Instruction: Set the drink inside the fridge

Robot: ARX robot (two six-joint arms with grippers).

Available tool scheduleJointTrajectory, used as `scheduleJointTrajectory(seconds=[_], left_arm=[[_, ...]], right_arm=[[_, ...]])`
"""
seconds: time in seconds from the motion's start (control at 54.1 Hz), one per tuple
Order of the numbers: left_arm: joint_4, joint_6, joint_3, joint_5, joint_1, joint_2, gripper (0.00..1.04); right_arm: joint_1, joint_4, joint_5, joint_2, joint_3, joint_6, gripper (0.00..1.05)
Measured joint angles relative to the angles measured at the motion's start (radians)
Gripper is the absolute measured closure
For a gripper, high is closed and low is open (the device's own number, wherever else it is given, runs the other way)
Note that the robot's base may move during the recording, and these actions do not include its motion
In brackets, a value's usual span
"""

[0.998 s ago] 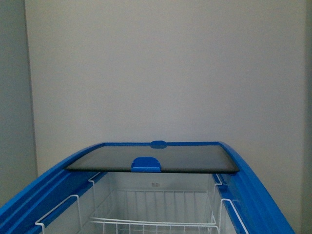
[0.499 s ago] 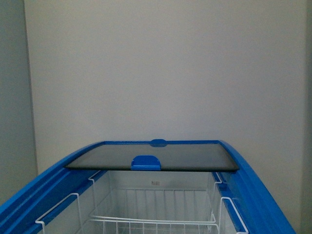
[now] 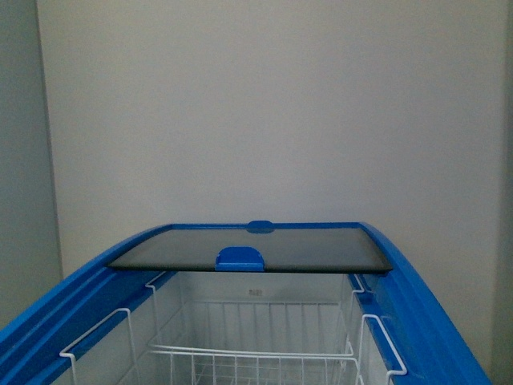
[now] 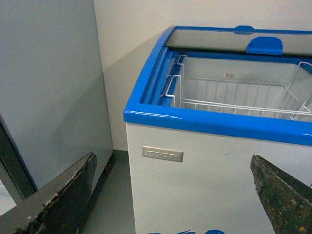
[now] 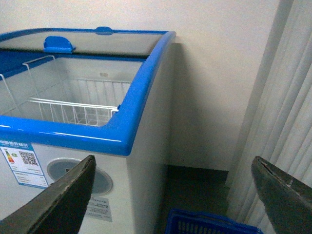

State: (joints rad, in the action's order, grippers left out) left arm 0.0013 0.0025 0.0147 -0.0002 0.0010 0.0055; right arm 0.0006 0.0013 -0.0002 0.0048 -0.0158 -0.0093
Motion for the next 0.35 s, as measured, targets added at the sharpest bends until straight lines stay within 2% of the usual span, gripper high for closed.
scheduleJointTrajectory(seconds=[0.351], left_arm=[[0.0,0.0,0.0,0.0,0.0,0.0,0.08]], right_arm=[[0.0,0.0,0.0,0.0,0.0,0.0,0.08]])
